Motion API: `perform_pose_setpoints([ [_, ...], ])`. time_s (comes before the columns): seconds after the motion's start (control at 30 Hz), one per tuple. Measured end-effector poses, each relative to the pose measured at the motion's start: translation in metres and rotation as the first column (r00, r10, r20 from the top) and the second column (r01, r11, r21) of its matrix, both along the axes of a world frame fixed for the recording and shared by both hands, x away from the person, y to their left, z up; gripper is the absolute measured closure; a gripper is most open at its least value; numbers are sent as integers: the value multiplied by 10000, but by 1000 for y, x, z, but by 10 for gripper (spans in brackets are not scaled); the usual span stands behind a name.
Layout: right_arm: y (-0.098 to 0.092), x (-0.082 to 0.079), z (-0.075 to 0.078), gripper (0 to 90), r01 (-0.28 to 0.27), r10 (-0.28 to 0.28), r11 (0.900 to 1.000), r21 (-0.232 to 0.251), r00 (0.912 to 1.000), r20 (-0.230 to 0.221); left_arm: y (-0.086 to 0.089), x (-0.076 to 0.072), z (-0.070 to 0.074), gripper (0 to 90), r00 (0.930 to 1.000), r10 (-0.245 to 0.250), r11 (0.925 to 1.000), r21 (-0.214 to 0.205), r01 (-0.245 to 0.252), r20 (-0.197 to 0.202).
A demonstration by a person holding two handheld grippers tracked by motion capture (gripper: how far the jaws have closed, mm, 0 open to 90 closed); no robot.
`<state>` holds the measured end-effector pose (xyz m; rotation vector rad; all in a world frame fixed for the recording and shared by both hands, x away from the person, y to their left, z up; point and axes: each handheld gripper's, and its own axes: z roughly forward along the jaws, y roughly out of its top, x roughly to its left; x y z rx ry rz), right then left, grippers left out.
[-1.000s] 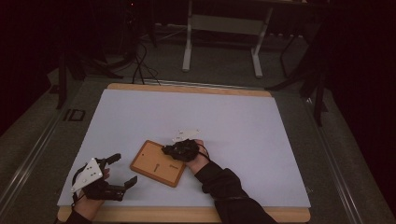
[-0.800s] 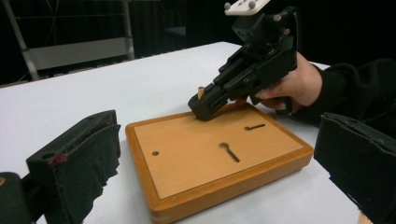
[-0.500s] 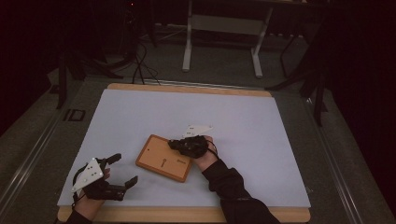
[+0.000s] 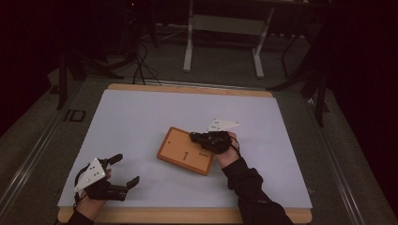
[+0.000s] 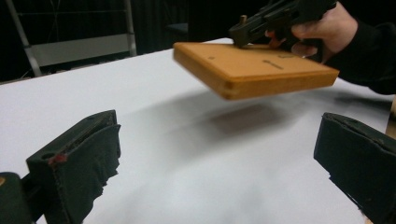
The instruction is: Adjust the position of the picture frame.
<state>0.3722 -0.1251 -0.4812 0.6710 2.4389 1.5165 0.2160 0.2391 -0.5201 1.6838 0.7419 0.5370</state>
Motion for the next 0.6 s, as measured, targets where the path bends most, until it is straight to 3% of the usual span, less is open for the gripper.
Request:
perform_pose_setpoints([
  [0.13,-16,1,2,851,234,-234,9997,-32,9997,23,-1,0,0,8,10000,-14,10000,28,15,-32],
  [0.17,-29,1,4,850,397,-397,9992,-86,9992,78,-2,1,-1,8,10000,-26,10000,41,26,-41],
  [0.33,-56,3,3,850,771,-771,9970,-28,9970,24,-3,1,-1,8,10000,-52,10000,57,52,-78],
  [0.6,-80,8,-12,849,1201,-1204,9925,-242,9927,-117,-3,1,-1,8,10000,-33,10000,87,34,-86],
])
